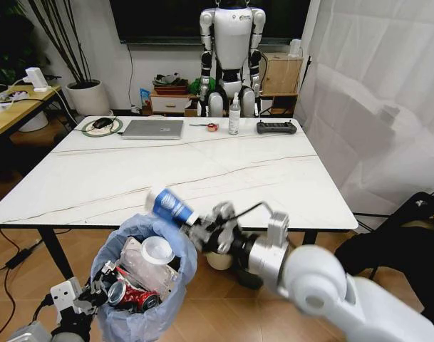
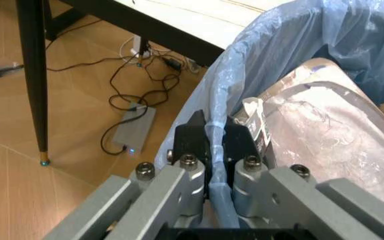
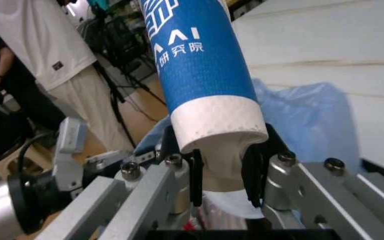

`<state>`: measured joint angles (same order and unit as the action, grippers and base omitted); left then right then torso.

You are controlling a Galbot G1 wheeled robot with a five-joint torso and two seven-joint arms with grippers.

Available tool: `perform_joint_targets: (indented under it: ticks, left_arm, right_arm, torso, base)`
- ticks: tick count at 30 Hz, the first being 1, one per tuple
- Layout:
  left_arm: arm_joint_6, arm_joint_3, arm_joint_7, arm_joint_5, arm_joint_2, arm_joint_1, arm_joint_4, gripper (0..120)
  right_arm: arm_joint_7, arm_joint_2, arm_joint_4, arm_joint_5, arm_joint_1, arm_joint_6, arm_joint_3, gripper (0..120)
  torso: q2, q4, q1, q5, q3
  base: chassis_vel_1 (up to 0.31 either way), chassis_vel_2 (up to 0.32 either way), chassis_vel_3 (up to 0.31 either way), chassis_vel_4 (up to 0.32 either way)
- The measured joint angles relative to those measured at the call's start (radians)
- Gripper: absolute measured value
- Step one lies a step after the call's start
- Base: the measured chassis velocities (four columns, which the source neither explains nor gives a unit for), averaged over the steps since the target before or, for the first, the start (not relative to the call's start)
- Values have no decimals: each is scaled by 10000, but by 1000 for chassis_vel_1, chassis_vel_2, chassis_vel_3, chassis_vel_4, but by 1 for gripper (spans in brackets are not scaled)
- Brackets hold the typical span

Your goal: Pick up the trash bin and place the trash from the table into it.

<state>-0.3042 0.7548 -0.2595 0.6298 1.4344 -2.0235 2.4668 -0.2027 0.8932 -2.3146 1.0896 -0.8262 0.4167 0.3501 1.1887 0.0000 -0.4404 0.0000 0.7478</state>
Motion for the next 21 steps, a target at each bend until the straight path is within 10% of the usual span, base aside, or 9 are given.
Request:
perform_joint_targets:
  ticks: [21]
  left_arm:
    - [-82,-49,-58,83,81,180,0,0]
  right_arm:
    - [-37,646,711,-842,-396,-213,1709,23]
  torso:
    - [-2,-2,1,-1,0]
  base:
    - [0,0,0,0]
